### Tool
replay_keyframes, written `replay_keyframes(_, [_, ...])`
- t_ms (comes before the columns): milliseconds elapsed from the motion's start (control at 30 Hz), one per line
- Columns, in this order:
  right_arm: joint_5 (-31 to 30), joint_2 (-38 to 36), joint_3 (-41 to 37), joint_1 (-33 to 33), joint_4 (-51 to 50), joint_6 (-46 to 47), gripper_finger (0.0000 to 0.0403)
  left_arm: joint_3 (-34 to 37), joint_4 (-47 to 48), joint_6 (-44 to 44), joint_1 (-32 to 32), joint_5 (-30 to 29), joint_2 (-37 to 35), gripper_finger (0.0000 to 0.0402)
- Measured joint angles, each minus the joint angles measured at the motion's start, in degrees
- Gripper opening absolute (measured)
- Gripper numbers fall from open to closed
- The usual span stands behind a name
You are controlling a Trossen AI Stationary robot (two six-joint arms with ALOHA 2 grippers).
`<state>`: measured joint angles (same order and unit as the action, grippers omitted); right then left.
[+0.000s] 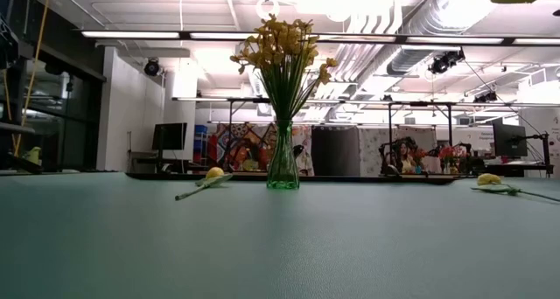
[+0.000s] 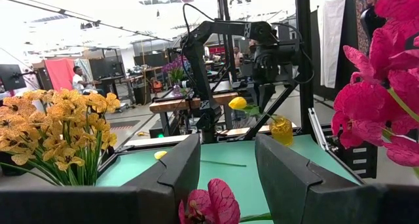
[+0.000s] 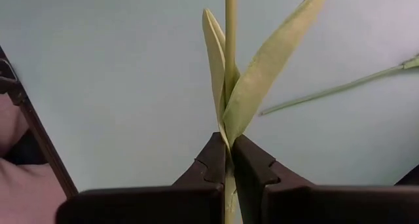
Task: Sort flowers into vase by color
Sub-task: Put the bottom light yellow flower into the yellow flower
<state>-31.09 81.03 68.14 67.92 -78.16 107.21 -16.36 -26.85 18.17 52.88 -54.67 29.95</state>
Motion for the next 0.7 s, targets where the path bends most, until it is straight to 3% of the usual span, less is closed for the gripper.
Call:
replay_keyframes(200, [0.00,0.00,0.00,0.00,0.14,1.39,0.0023,0.00,-0.01,0.00,0.00,0.01,0.00,0.0136])
replay_keyframes(467, [0.47,0.00,0.00,0.00,-0.08,3.75,0.0119,0.01,0.00,-0.02,0.00,0.01,0.00,0.0136])
replay_keyframes(700, [8.20,0.00,0.00,0.00,0.25,7.60,0.0176,0.02,-0.02,-0.07,0.00,0.02,0.00,0.0136])
